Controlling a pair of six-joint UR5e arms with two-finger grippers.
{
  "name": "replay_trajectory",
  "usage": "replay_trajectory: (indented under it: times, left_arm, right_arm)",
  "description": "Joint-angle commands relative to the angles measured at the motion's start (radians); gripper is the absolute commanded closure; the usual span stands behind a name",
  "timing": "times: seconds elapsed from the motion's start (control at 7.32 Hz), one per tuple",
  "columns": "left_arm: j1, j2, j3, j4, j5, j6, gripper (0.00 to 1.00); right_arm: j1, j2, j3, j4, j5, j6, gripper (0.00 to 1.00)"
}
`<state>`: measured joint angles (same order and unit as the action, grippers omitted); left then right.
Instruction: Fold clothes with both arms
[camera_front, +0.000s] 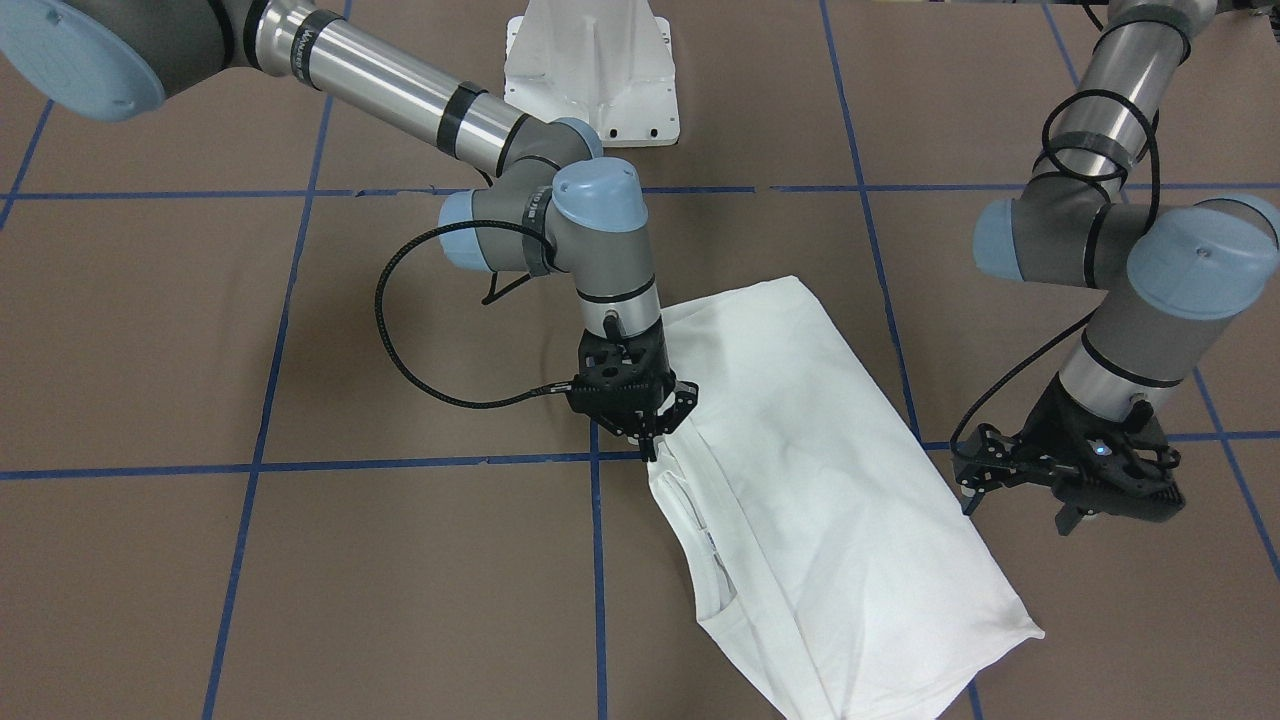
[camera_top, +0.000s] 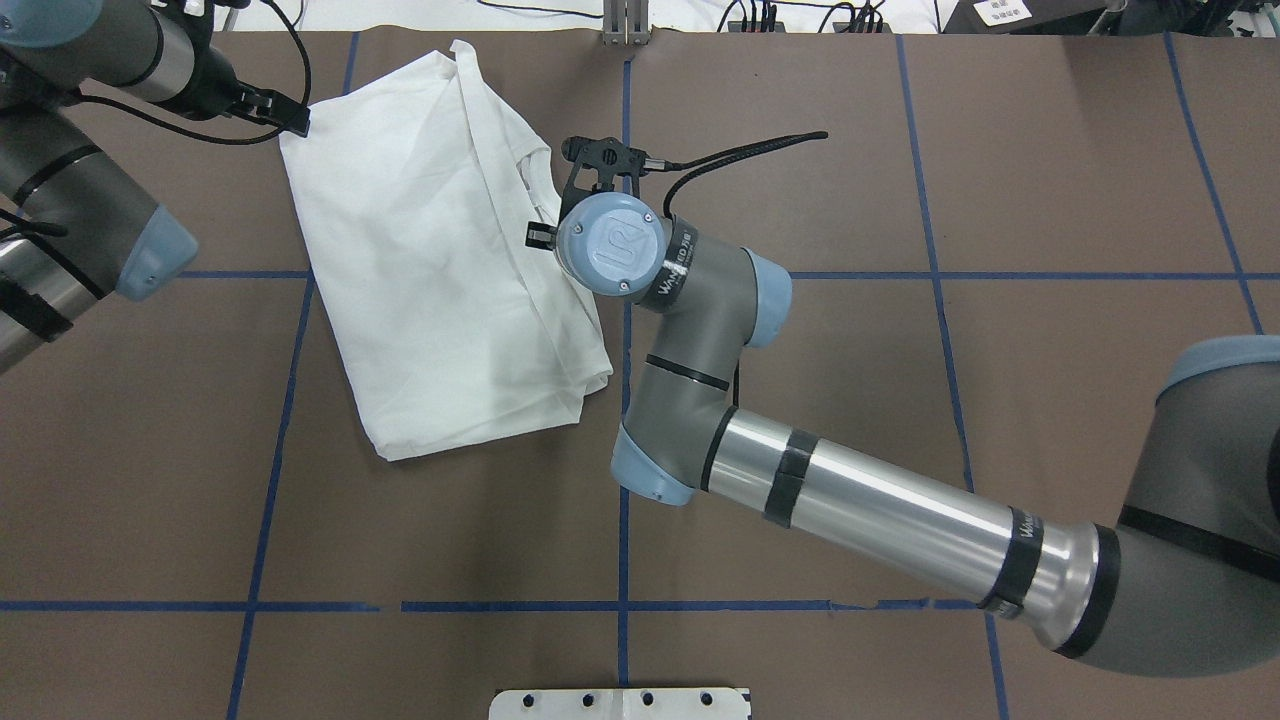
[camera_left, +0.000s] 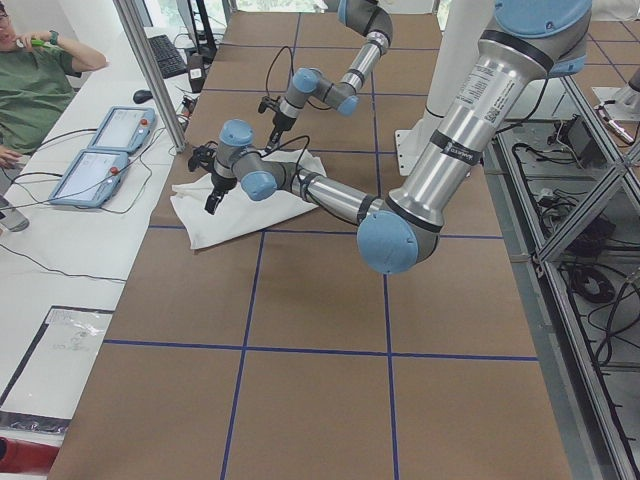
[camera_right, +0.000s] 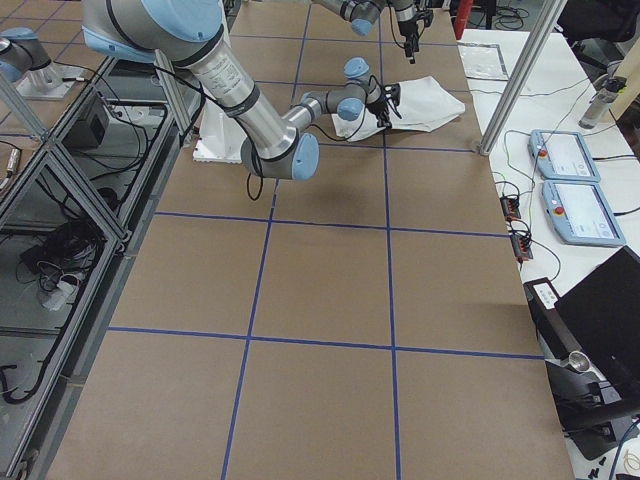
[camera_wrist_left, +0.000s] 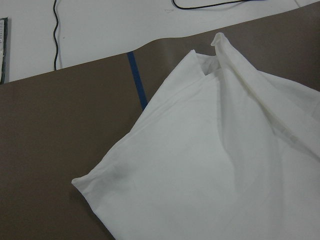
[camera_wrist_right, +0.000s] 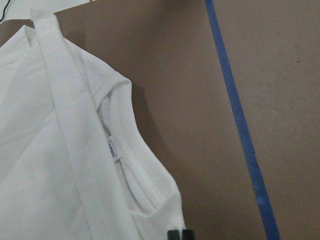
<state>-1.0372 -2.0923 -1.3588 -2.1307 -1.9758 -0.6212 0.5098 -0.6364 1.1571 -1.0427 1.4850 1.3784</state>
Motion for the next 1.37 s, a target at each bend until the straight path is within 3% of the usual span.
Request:
replay_trajectory:
  times: [0.0,0.41,0.96,1.09,1.23]
  left_arm:
    - [0.0,0.0,-0.003,0.0,0.0,0.0,0.0]
    - [0.002,0.0,-0.014,0.0,0.0,0.0,0.0]
    - [0.003,0.003,-0.026,0.002,0.0,0.0,0.0]
    - [0.003,0.005,-0.026,0.002,0.0,0.0,0.0]
    - [0.003,0.005,-0.026,0.002,0.0,0.0,0.0]
  right_arm:
    - [-0.045,-0.2,0.232,-0.04,-0.034,0.004,1.0]
    - [-0.097,-0.467,0.614,-0.19,-0.06,0.004,1.0]
    - [-0.172,-0.554,0.676,-0.204,-0.136,0.033,1.0]
    - [-0.195,-0.552,0.678,-0.206,-0.153,0.066,0.89]
    - [-0.206,-0.545,0.679,-0.253,-0.169,0.071,0.01]
